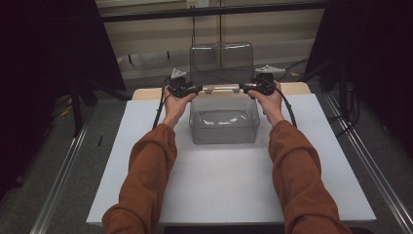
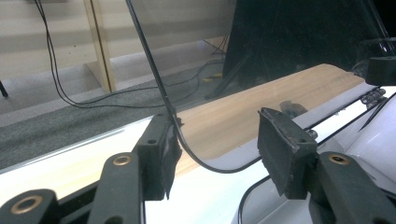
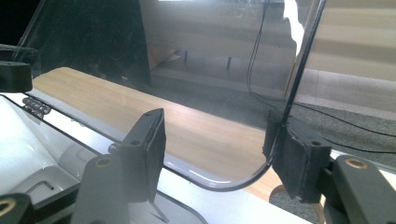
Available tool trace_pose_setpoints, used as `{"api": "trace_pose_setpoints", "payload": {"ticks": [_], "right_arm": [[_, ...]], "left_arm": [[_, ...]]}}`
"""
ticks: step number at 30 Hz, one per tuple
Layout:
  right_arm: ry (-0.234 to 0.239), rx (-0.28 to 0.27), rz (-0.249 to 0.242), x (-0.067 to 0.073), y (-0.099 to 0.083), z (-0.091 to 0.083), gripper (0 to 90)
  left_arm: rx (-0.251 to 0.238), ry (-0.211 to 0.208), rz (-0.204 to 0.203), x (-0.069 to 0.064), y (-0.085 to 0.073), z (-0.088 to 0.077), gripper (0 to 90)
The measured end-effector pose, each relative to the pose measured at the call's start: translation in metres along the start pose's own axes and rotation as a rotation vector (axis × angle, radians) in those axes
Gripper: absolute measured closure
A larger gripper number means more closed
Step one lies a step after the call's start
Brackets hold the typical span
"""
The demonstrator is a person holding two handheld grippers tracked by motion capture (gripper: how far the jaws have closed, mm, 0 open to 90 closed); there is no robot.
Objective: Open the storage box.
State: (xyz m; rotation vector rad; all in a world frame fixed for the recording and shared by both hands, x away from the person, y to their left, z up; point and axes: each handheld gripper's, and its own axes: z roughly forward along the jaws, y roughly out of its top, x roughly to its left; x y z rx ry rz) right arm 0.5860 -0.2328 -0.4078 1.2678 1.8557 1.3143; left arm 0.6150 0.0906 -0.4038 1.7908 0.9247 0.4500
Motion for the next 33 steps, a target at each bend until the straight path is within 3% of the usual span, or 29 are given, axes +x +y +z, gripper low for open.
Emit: {"api": "trace_pose_setpoints", "payload": {"ticks": [6,18,20,33], "right_arm": [[0.009,-0.001,0.020,-0.0005,-0.0009,0.0009,36.0],[0.002,0.003,0.063,-0.0015,-0.0032,0.0026,35.1],[0.004,0.011,0.076,-0.0015,-0.0031,0.0025,35.2],[-0.013,0.053,0.109,0.0009,0.0012,0.0041,34.0]], "left_arm": [[0.000,-0.011,-0.030,0.0033,-0.0010,0.0003,42.9],[0.006,-0.004,-0.046,0.0024,-0.0010,0.0026,42.0],[0.012,-0.006,-0.065,0.0026,-0.0006,0.0030,42.1],[0.027,0.000,-0.082,0.0026,-0.0001,0.0035,42.1]]}}
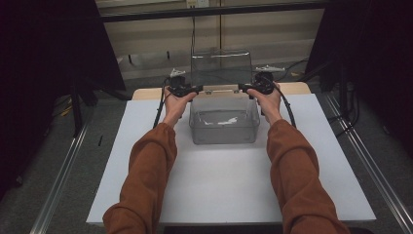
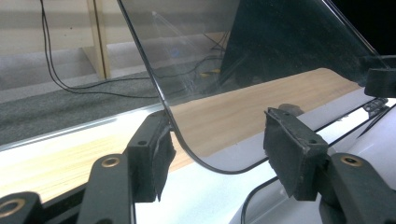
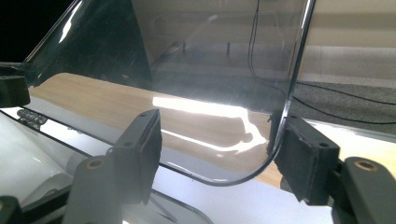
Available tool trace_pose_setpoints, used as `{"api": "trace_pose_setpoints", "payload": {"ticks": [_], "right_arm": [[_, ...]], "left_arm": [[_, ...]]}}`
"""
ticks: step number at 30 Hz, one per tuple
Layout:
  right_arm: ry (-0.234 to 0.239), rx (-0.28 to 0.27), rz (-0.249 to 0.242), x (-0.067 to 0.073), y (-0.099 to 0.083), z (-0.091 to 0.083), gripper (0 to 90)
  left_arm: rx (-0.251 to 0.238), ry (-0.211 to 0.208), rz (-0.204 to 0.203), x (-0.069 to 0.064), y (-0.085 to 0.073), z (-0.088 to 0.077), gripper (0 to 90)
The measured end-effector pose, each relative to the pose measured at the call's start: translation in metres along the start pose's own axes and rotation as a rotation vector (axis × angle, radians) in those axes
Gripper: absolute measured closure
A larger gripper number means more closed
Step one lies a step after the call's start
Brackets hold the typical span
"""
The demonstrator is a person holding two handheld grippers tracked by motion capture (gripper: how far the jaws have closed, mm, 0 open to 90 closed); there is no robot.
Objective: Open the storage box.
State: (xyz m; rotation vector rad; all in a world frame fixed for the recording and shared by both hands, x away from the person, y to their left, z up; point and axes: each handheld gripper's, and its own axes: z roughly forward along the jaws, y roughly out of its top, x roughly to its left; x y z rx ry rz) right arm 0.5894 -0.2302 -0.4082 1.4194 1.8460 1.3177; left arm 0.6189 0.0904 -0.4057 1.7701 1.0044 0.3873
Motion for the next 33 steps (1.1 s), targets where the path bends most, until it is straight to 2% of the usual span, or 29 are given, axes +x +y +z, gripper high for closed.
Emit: {"api": "trace_pose_setpoints", "payload": {"ticks": [7,10,11,12,13,14,15,16,17,19,21,24,27,30,33], "right_arm": [[-0.003,-0.005,0.033,0.001,-0.002,0.003,31.1],[0.000,-0.005,0.057,0.000,-0.003,0.003,28.4],[0.004,0.000,0.085,-0.001,-0.004,0.004,27.4],[0.013,0.003,0.122,-0.002,-0.004,0.004,24.7],[0.001,-0.005,0.118,-0.003,-0.005,0.004,25.8],[-0.009,-0.014,0.092,-0.003,-0.005,0.004,26.1],[-0.013,-0.010,0.083,-0.002,-0.004,0.004,32.4],[0.024,-0.010,0.082,-0.001,-0.004,0.004,38.5],[0.045,-0.009,0.058,0.003,-0.002,0.004,31.3],[-0.014,0.002,-0.002,0.006,-0.002,0.004,25.7],[-0.026,-0.010,0.025,0.003,-0.002,0.003,22.5],[-0.038,-0.026,0.029,0.001,-0.001,0.000,22.3],[-0.039,-0.043,0.015,0.002,0.001,-0.003,22.0],[-0.026,-0.047,0.001,0.003,0.003,-0.007,21.7],[-0.020,-0.059,-0.010,0.004,0.001,-0.012,20.6]], "left_arm": [[-0.002,-0.006,-0.025,0.002,-0.001,0.001,41.3],[0.006,0.013,-0.004,0.001,-0.001,0.001,38.5],[0.004,0.013,0.009,0.001,0.000,0.000,39.0],[0.009,0.008,0.003,0.001,0.000,0.000,39.4],[0.013,0.005,-0.006,0.001,0.000,0.000,38.7],[0.013,-0.020,-0.016,0.001,-0.001,0.001,39.1],[0.016,-0.027,-0.008,0.000,-0.001,0.002,45.0],[0.011,-0.015,0.004,-0.003,-0.002,0.003,43.6],[0.008,-0.017,-0.002,-0.003,-0.003,0.004,43.0],[0.008,-0.010,-0.019,-0.003,-0.003,0.004,41.5],[0.000,-0.002,-0.015,-0.004,-0.004,0.004,38.6],[-0.006,0.000,-0.013,-0.004,-0.004,0.003,38.2],[-0.015,-0.008,-0.027,-0.002,-0.005,0.003,37.4],[-0.009,0.000,-0.012,-0.002,-0.004,0.001,30.9],[-0.009,0.000,0.001,-0.002,-0.004,-0.002,28.4]]}}
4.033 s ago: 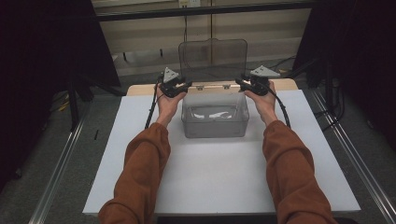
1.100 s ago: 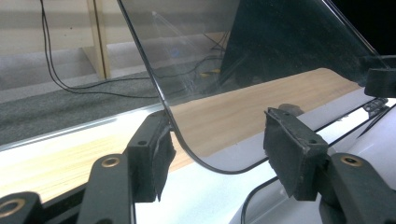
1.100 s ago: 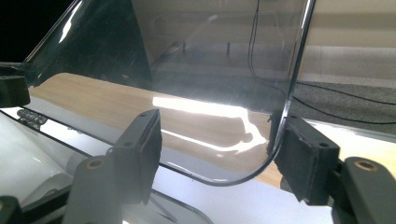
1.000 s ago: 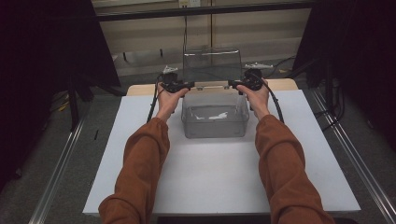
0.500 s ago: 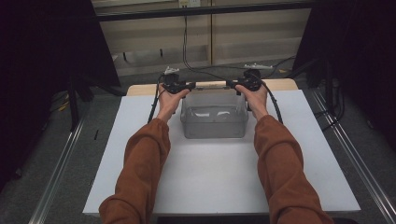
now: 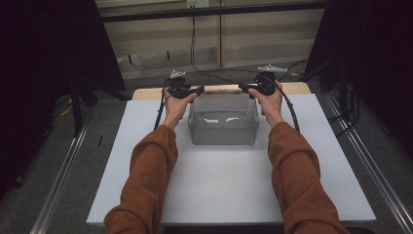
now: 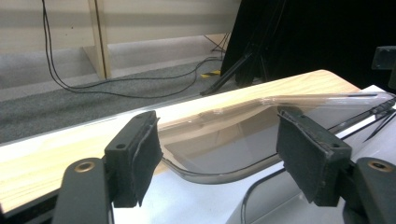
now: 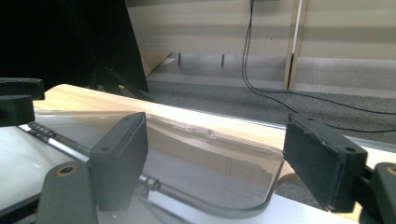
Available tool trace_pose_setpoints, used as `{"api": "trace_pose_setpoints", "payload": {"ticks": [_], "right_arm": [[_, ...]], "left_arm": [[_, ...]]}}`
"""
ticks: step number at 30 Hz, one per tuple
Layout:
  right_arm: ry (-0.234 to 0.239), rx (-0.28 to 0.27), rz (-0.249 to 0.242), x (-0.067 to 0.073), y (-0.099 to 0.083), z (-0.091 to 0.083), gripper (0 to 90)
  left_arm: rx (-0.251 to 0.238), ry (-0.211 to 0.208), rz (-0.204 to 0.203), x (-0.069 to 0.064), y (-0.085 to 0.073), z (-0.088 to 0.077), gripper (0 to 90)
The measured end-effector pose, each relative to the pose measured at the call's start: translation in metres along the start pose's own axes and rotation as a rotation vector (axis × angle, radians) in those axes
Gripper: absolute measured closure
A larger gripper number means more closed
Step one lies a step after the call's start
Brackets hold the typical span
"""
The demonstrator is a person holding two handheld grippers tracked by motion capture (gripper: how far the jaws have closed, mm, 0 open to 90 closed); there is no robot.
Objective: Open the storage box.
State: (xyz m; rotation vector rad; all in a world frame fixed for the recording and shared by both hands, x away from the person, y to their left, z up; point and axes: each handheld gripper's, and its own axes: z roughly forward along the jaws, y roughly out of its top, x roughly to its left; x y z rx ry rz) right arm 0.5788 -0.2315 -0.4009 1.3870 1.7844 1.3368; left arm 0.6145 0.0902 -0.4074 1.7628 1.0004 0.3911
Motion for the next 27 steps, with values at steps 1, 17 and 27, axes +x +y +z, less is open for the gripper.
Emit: {"api": "trace_pose_setpoints", "payload": {"ticks": [1,17,27], "right_arm": [[0.002,0.003,-0.005,0.000,-0.001,-0.002,20.0],[0.018,-0.051,-0.060,0.005,-0.010,-0.030,5.9],[-0.022,-0.118,-0.120,0.013,-0.008,-0.061,5.9]], "left_arm": [[-0.002,0.002,0.002,-0.001,0.000,0.000,26.8],[-0.080,-0.002,0.046,-0.011,-0.007,-0.034,8.2],[-0.133,-0.043,0.120,-0.025,-0.013,-0.061,2.7]]}}
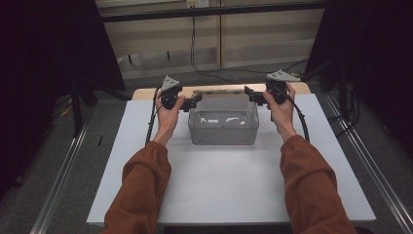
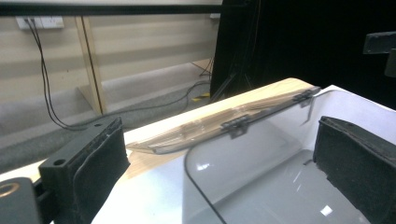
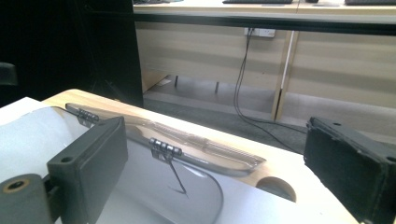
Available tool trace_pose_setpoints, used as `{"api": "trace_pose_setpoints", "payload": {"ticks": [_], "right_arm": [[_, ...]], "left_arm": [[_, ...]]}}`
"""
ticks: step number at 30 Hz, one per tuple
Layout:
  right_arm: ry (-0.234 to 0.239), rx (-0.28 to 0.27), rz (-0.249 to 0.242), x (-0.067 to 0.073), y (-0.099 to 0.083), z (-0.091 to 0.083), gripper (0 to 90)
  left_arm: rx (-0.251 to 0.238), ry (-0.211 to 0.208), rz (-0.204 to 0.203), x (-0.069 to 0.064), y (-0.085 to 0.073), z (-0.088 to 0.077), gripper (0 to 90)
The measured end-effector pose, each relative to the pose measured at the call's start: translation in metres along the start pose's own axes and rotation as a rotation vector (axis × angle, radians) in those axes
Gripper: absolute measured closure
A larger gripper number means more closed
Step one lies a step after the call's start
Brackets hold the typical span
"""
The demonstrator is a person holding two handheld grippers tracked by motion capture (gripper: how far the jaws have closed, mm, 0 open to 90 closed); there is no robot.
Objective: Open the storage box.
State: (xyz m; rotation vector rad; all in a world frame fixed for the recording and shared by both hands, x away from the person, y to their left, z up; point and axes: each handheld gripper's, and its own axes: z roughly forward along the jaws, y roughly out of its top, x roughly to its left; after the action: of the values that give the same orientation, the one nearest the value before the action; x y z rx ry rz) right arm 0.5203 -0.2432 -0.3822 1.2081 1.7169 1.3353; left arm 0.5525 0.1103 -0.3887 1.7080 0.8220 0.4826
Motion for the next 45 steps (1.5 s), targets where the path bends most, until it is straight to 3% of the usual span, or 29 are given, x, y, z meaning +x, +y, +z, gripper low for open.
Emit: {"api": "trace_pose_setpoints", "payload": {"ticks": [3,8,20,24,26,28,31,40,45], "right_arm": [[-0.006,-0.019,-0.011,0.002,-0.003,-0.008,5.8],[-0.005,-0.046,-0.016,0.004,-0.004,-0.021,4.6],[-0.016,-0.075,-0.051,0.012,-0.013,-0.047,3.4],[-0.025,-0.073,-0.055,0.012,-0.016,-0.055,2.9],[-0.027,-0.078,-0.057,0.012,-0.018,-0.060,3.0],[-0.017,-0.075,-0.070,0.013,-0.021,-0.064,2.7],[-0.025,-0.074,-0.077,0.013,-0.025,-0.070,2.6],[-0.028,-0.085,-0.089,0.024,-0.035,-0.090,0.5],[-0.036,-0.100,-0.076,0.026,-0.042,-0.100,0.5]], "left_arm": [[-0.001,0.013,0.035,-0.008,0.000,-0.008,2.9],[-0.054,-0.019,0.032,-0.010,-0.003,-0.020,2.9],[-0.080,-0.004,0.025,-0.017,-0.013,-0.050,3.0],[-0.087,0.005,0.055,-0.021,-0.016,-0.059,4.0],[-0.130,-0.001,0.055,-0.023,-0.019,-0.065,4.7],[-0.131,-0.005,0.069,-0.024,-0.021,-0.070,4.8],[-0.132,-0.010,0.039,-0.026,-0.026,-0.074,4.8],[-0.126,0.002,0.041,-0.033,-0.037,-0.094,4.8],[-0.155,0.012,0.032,-0.039,-0.047,-0.108,4.8]]}}
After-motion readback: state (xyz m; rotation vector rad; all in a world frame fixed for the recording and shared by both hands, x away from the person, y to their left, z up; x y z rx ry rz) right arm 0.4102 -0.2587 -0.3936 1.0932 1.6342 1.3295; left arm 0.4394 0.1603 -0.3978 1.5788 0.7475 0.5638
